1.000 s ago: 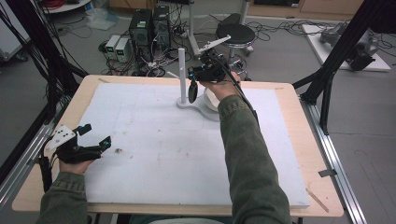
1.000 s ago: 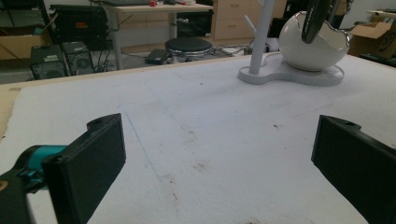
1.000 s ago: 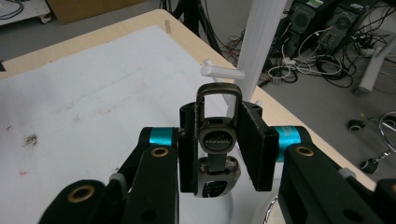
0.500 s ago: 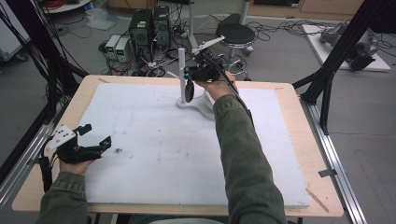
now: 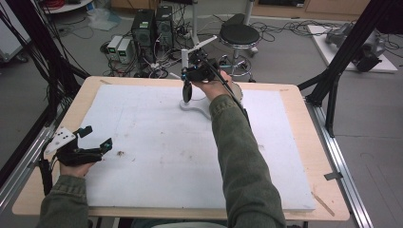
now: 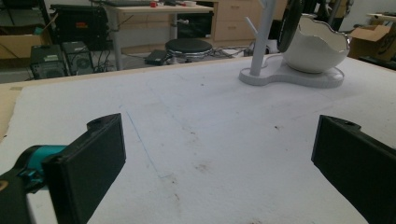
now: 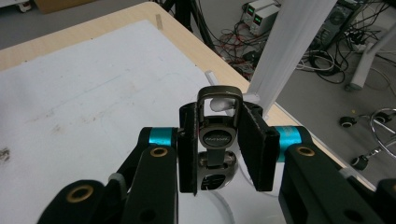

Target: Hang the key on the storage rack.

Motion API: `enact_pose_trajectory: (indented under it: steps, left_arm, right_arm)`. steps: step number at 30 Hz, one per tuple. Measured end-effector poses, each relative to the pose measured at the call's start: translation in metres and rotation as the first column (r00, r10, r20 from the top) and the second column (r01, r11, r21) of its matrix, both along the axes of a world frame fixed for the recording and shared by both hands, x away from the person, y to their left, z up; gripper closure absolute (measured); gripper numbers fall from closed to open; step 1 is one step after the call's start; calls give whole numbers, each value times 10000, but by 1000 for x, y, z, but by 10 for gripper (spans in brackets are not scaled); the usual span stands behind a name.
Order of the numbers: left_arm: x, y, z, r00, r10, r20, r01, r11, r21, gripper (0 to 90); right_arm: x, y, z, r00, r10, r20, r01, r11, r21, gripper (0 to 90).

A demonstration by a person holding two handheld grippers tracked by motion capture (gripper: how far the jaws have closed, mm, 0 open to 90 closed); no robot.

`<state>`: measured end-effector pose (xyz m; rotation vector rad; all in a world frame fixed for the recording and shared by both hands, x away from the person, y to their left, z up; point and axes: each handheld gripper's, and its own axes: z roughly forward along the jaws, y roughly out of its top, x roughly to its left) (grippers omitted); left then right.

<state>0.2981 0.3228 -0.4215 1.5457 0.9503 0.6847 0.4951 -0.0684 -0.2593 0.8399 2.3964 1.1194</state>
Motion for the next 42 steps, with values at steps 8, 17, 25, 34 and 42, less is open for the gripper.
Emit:
enact_pose_trajectory:
  steps: [8,17,25,34,42]
  left_arm:
    - [0,0,0,10000,30,2,-30,10000,28,33]
    - [0,-1,-1,10000,-22,-30,22,10000,53,33]
    - [0,-2,-1,10000,23,-60,-23,10000,-28,33]
    - [-3,-3,-1,10000,41,-79,-41,10000,1,33]
    - [-4,-4,-1,9999,23,-120,-23,10000,42,33]
  right_arm:
    - [2,0,-2,9999,-99,-142,102,9997,220,576]
    - [-5,-12,3,9990,-166,-417,196,9970,742,262]
    - [-19,-30,-7,9994,133,-317,-107,9966,820,5]
    - [-36,-61,-19,9994,-107,-344,151,9915,1295,4]
    - [-55,-97,-20,9977,-664,-127,676,9842,1634,5]
